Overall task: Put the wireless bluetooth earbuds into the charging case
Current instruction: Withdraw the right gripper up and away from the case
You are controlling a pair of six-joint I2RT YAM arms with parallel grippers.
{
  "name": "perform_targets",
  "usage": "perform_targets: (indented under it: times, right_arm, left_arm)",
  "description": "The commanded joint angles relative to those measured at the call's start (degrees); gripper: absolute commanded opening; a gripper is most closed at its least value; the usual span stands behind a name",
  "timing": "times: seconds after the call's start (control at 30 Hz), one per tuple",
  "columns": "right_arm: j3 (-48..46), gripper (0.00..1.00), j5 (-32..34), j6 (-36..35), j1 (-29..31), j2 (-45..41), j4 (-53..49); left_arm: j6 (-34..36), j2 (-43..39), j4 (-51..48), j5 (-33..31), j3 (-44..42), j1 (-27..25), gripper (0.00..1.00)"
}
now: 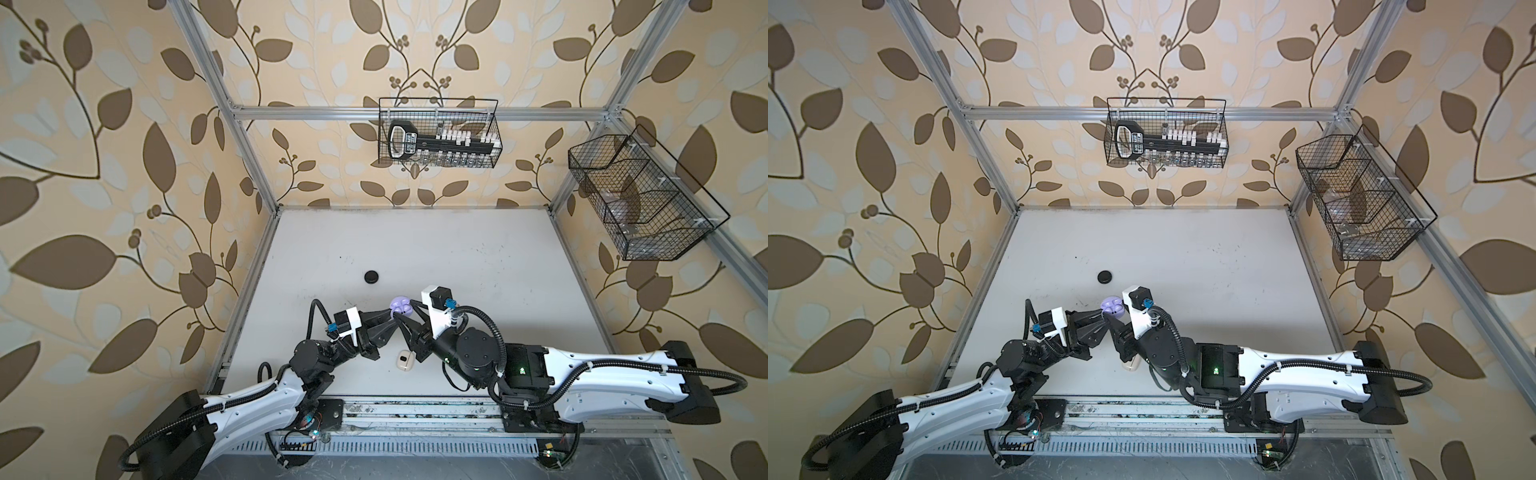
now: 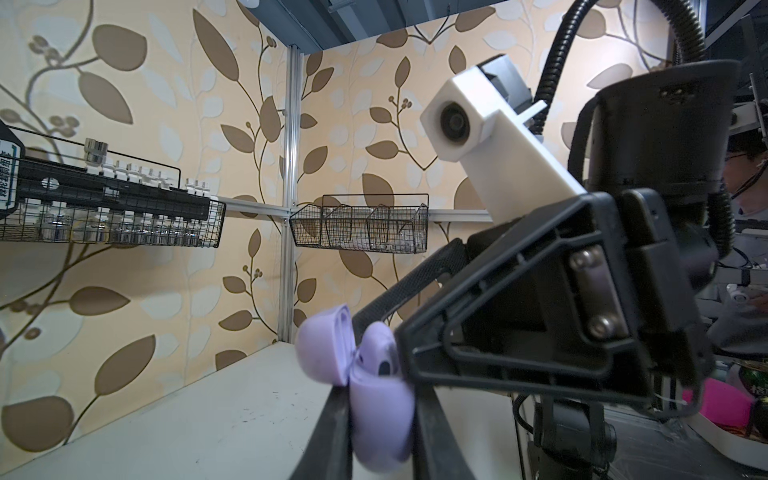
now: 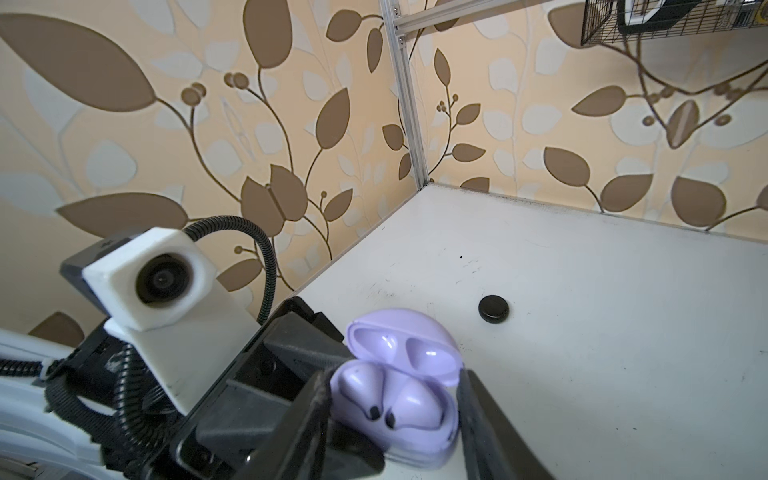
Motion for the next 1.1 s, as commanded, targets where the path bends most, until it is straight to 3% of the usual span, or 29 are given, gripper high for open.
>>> perform_targets:
  times: [0.0, 0.27, 0.4, 0.5, 0.63, 0.73, 0.83, 0.97, 1.07]
  right_arm:
    - [1.86, 0.5, 0.31, 0.15, 0.07, 0.56, -1.18]
    - [7.41, 0.66, -2.72, -3.04, -0.05, -4.22, -9.89]
    - [7.36, 0.72, -3.46, -5.59, -4.51, -8.68, -13.16]
    - [2.84, 0.75, -11.11, -3.54, -14.81, -12.59, -11.21]
    - [-5.18, 0.79, -28.47, -2.47, -28.42, -16.0, -6.15]
    - [-8.99, 0.87, -30.34, -1.41, -32.09, -16.53, -3.61]
    - [-10.7, 0.85, -39.14, 0.15, -35.65, -14.63, 0.57]
    - [-10.95, 0.78, -45.83, 0.57, -35.46, -9.9, 4.32]
    - [-11.11, 0.79, -49.65, -0.13, -33.97, -8.42, 6.66]
  left_arm:
    - [0.89, -0.37, 4.43, 1.8, 1.34, -0.51, 0.0]
    - [2.58, -1.3, 1.28, 1.41, 1.81, -0.51, 0.0]
    - [4.42, -2.54, -2.17, 1.89, 2.43, -0.51, 0.0]
    - [6.17, -3.64, -7.33, 4.24, 3.95, -0.51, 0.0]
    - [10.71, -3.24, -19.22, 11.55, 8.95, -0.51, 0.0]
    - [12.85, -1.99, -21.98, 14.26, 10.38, -0.51, 0.0]
    - [13.73, -2.27, -23.35, 15.79, 10.63, -0.51, 0.0]
    - [14.17, -2.69, -25.02, 16.61, 10.85, -0.49, 0.0]
    - [14.54, -1.43, -24.45, 15.31, 11.0, -0.51, 0.0]
